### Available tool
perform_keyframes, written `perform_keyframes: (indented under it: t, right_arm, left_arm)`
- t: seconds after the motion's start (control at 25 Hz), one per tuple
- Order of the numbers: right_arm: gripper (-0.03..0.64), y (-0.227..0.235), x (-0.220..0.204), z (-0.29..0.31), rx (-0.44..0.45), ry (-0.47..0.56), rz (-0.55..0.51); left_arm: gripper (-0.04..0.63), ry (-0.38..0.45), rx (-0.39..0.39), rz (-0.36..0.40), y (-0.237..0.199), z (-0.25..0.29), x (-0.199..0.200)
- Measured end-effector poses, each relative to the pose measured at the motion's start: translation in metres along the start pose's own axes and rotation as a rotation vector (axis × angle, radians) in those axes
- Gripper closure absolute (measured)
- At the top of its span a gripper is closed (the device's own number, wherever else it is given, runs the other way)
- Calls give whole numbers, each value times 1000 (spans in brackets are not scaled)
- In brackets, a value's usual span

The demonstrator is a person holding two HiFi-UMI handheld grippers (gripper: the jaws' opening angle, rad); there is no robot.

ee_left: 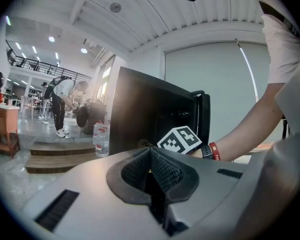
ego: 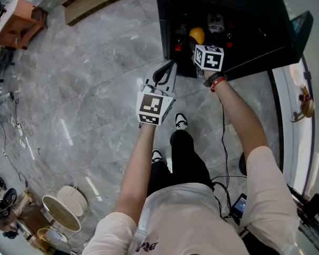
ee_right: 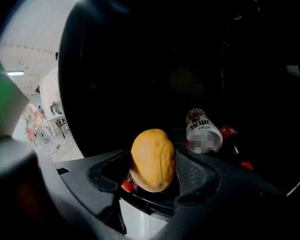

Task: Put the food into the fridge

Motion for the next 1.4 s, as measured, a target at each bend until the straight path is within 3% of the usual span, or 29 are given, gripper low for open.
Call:
perform_keyframes:
  t: [0.76,1.04,1.4]
  right_arm:
    - [318,6,7,75,-58,55,-87]
    - [316,0,12,76,-35,34,-120]
    - [308,-13,16,38,-26,50,-113]
  left_arm:
    - [577,-3,11,1,-34,13,-35]
    - [577,-32,-19,2,-36,7,-37]
    - [577,-30,18,-43,-31,-15,-27]
Point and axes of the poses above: the fingertips, and each gripper's own axes: z forward along the fingers, y to its right, x out of its top, the point moved 6 cm from there along -z, backward along the fingers
